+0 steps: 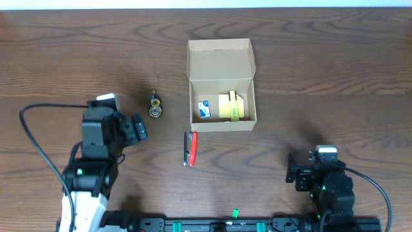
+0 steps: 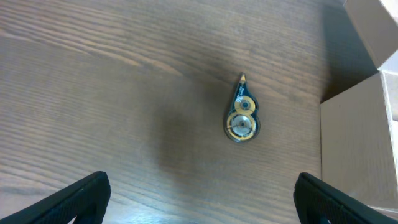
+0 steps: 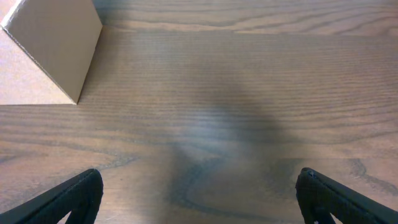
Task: Pack container
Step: 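Move the left gripper over the yellow correction tape dispenser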
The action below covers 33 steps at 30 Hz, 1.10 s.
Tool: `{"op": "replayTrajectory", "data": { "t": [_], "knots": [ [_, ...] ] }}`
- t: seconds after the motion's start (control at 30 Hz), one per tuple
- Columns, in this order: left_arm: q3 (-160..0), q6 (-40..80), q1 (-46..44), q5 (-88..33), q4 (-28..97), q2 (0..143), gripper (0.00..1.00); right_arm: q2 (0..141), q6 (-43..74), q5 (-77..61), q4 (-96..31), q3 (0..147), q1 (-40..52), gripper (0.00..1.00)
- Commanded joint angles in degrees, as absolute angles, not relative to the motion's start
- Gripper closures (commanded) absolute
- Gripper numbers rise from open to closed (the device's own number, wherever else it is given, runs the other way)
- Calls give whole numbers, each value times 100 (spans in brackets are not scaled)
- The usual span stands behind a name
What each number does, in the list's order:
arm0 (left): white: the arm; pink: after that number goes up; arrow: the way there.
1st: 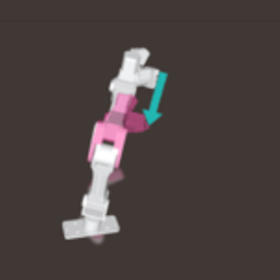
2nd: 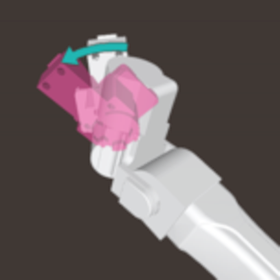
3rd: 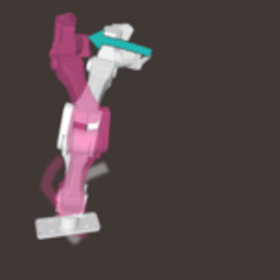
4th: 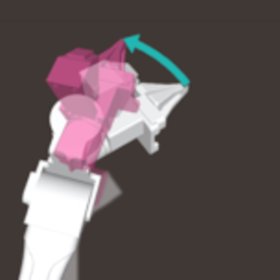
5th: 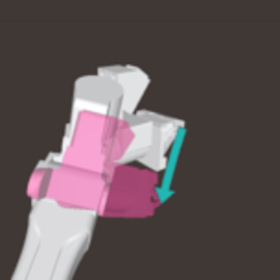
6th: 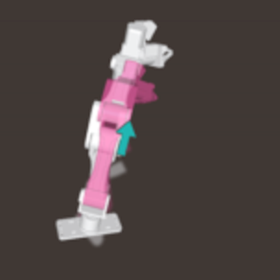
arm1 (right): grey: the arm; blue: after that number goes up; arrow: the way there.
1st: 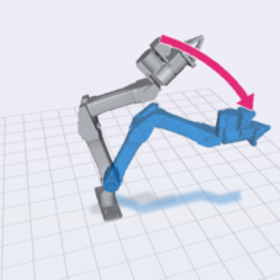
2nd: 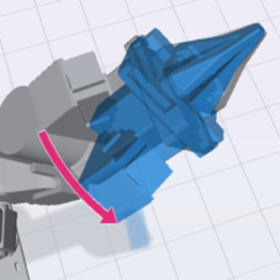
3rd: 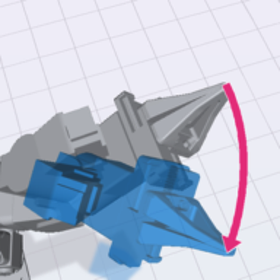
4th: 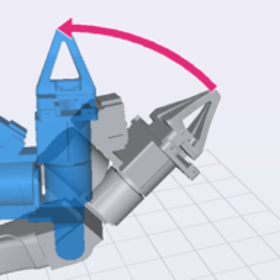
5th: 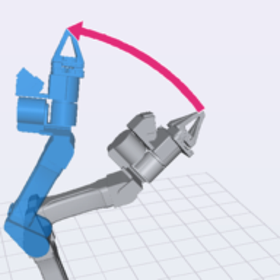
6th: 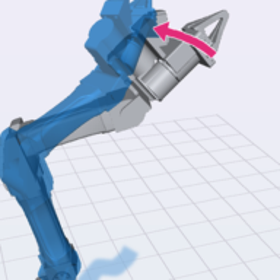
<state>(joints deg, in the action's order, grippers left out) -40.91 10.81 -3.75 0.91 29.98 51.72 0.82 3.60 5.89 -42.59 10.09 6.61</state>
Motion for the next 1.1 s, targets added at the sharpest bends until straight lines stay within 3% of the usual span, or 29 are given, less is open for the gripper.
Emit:
{"op": "replayTrajectory", "data": {
  "t": [0.0,0.43,1.07],
  "knots": [
    [-4460,1243,-340,14,2993,5566,5,27,270,556,-4289,937,620,1],
    [-5688,910,-340,-757,3277,7603,5,27,270,556,-4289,937,620,1],
    [-5688,921,-805,-928,2965,8493,5,27,270,556,-4287,937,620,1]
  ]
}}
